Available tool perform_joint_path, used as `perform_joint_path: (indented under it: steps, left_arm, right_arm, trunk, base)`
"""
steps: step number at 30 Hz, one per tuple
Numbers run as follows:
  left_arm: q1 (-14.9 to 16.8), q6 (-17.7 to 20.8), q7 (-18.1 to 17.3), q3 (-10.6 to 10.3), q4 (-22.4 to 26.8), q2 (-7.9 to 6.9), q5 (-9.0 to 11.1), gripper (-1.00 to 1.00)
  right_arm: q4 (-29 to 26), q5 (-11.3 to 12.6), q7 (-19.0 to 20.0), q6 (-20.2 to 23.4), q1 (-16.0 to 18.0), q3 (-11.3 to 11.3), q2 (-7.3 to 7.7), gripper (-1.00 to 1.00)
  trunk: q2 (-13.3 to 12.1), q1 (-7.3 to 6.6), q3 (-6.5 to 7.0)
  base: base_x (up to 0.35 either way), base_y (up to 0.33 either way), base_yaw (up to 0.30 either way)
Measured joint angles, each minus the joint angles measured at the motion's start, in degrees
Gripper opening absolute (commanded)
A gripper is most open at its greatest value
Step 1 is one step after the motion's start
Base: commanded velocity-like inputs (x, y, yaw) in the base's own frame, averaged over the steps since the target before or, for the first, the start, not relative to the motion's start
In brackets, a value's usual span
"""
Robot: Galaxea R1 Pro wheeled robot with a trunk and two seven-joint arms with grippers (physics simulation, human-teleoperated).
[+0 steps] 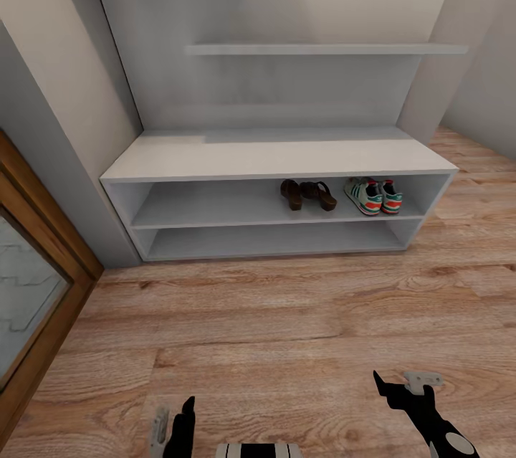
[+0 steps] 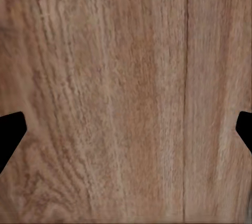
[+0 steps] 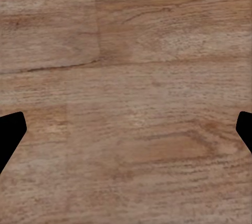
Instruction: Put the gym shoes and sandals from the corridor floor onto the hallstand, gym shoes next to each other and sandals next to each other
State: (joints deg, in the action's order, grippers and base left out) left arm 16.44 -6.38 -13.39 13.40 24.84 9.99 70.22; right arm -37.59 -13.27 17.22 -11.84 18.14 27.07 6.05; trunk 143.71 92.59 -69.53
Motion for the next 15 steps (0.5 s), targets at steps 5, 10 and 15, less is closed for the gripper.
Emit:
perform_joint_path:
  steps: [5,10,15]
  left_arm:
    - [-0.1,0.0,-3.1,-0.1,4.4,0.00,0.0,1.00]
    - [-0.1,0.0,-9.4,-0.6,7.1,0.00,-0.1,1.00]
    - [-0.1,0.0,-11.8,-1.3,7.8,0.00,-0.1,1.00]
  right_arm:
    - [0.0,0.0,0.0,0.0,0.0,0.1,0.01,1.00]
    - [0.0,0.0,0.0,0.0,0.0,0.1,0.01,1.00]
    - [0.0,0.0,0.0,0.0,0.0,0.1,0.01,1.00]
  trunk:
    - [0.0,0.00,0.00]
    - [0.0,0.00,0.00]
    - [0.0,0.00,0.00]
  base:
    - [0.000,0.000,0.000]
    - [0.000,0.000,0.000]
    - [0.000,0.000,0.000]
